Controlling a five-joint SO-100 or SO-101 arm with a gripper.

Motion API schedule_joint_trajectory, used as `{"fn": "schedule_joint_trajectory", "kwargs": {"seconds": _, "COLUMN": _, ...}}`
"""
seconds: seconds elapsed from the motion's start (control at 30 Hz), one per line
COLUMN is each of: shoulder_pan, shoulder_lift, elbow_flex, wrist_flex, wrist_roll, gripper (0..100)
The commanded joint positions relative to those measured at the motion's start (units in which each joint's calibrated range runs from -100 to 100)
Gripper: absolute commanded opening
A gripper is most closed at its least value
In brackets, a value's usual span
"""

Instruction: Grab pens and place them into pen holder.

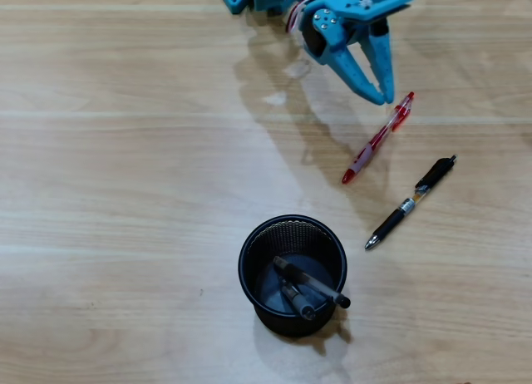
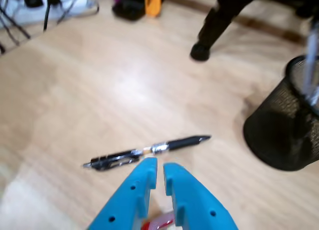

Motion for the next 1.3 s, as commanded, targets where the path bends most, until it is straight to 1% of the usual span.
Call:
{"fn": "schedule_joint_trajectory", "kwargs": {"seconds": 0.0, "shoulder_pan": -1.2, "shoulder_lift": 3.5, "elbow_flex": -13.6, "wrist_flex": 16.1, "wrist_roll": -0.1, "gripper": 2}}
{"fn": "schedule_joint_trajectory", "kwargs": {"seconds": 0.03, "shoulder_pan": -1.6, "shoulder_lift": 6.2, "elbow_flex": -21.1, "wrist_flex": 26.6, "wrist_roll": -0.2, "gripper": 2}}
{"fn": "schedule_joint_trajectory", "kwargs": {"seconds": 0.17, "shoulder_pan": -2.1, "shoulder_lift": 10.9, "elbow_flex": -35.2, "wrist_flex": 46.0, "wrist_roll": -0.6, "gripper": 2}}
{"fn": "schedule_joint_trajectory", "kwargs": {"seconds": 0.3, "shoulder_pan": -3.2, "shoulder_lift": 14.3, "elbow_flex": -45.3, "wrist_flex": 61.6, "wrist_roll": -5.6, "gripper": 2}}
{"fn": "schedule_joint_trajectory", "kwargs": {"seconds": 0.4, "shoulder_pan": -4.4, "shoulder_lift": 16.1, "elbow_flex": -50.0, "wrist_flex": 68.2, "wrist_roll": -9.0, "gripper": 2}}
{"fn": "schedule_joint_trajectory", "kwargs": {"seconds": 0.47, "shoulder_pan": -5.2, "shoulder_lift": 17.3, "elbow_flex": -51.7, "wrist_flex": 69.8, "wrist_roll": -10.5, "gripper": 2}}
{"fn": "schedule_joint_trajectory", "kwargs": {"seconds": 0.63, "shoulder_pan": -7.5, "shoulder_lift": 20.6, "elbow_flex": -53.6, "wrist_flex": 69.3, "wrist_roll": -13.5, "gripper": 2}}
{"fn": "schedule_joint_trajectory", "kwargs": {"seconds": 0.9, "shoulder_pan": -10.4, "shoulder_lift": 28.4, "elbow_flex": -59.6, "wrist_flex": 69.3, "wrist_roll": -14.3, "gripper": 2}}
{"fn": "schedule_joint_trajectory", "kwargs": {"seconds": 1.17, "shoulder_pan": -10.2, "shoulder_lift": 33.7, "elbow_flex": -61.0, "wrist_flex": 70.1, "wrist_roll": -22.9, "gripper": 2}}
{"fn": "schedule_joint_trajectory", "kwargs": {"seconds": 1.27, "shoulder_pan": -9.4, "shoulder_lift": 34.0, "elbow_flex": -61.3, "wrist_flex": 73.9, "wrist_roll": -23.8, "gripper": 2}}
